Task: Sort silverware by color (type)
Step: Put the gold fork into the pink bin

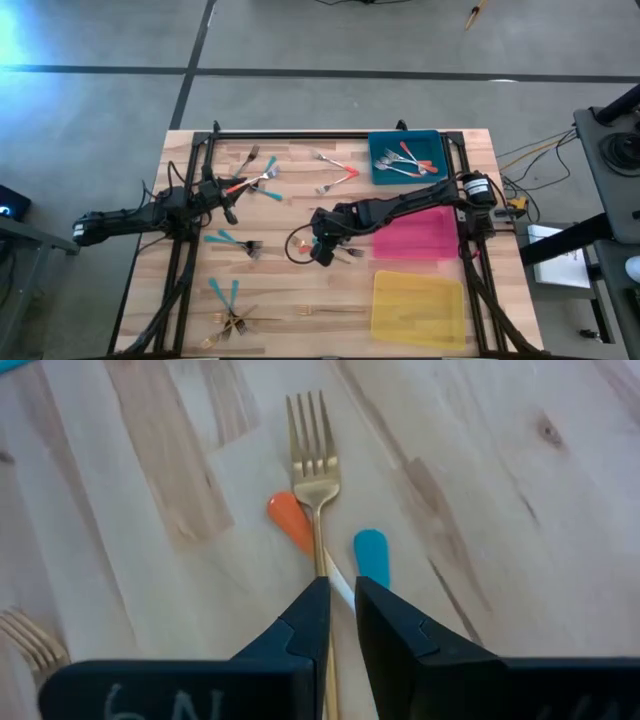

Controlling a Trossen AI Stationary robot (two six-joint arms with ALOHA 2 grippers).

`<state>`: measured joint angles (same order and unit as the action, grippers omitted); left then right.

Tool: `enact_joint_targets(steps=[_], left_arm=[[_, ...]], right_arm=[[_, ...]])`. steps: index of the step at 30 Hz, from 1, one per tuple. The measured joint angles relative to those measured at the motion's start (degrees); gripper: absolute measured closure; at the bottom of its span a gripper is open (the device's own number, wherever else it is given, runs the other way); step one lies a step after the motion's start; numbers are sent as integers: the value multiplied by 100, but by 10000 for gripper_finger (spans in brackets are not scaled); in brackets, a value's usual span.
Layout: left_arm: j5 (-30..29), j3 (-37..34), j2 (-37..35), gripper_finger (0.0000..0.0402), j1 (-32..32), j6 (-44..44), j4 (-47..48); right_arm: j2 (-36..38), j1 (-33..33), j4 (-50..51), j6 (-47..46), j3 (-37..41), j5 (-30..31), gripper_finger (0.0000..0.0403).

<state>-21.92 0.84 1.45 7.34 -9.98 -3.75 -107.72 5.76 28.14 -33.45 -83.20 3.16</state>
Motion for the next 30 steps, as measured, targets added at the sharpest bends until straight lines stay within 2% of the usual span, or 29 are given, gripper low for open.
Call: enact_joint_targets(steps=[6, 11, 14, 19, 21, 27, 30], left_arm=[[1, 0, 1, 337, 1, -2, 1], [-1, 0, 0, 337, 1, 0, 2], [0, 0, 1, 337, -1, -2, 2], [-1, 0, 2, 337, 1, 0, -2], [1, 0, 0, 337, 0, -1, 0], [0, 0, 2, 337, 1, -2, -1], [0, 0, 0, 337, 0, -2, -1]], right_arm=[[-33, 36, -203, -364, 2, 94, 358], [-118, 73, -344, -507, 5, -209, 358], [-116, 68, -378, -959, 7, -239, 358], [-116, 63, -437, -1133, 7, -796, 357], [-116, 80, -384, -1211, 7, -829, 357], [-116, 68, -527, -151, 7, -765, 357], [-114, 72, -512, -95, 7, -749, 357]])
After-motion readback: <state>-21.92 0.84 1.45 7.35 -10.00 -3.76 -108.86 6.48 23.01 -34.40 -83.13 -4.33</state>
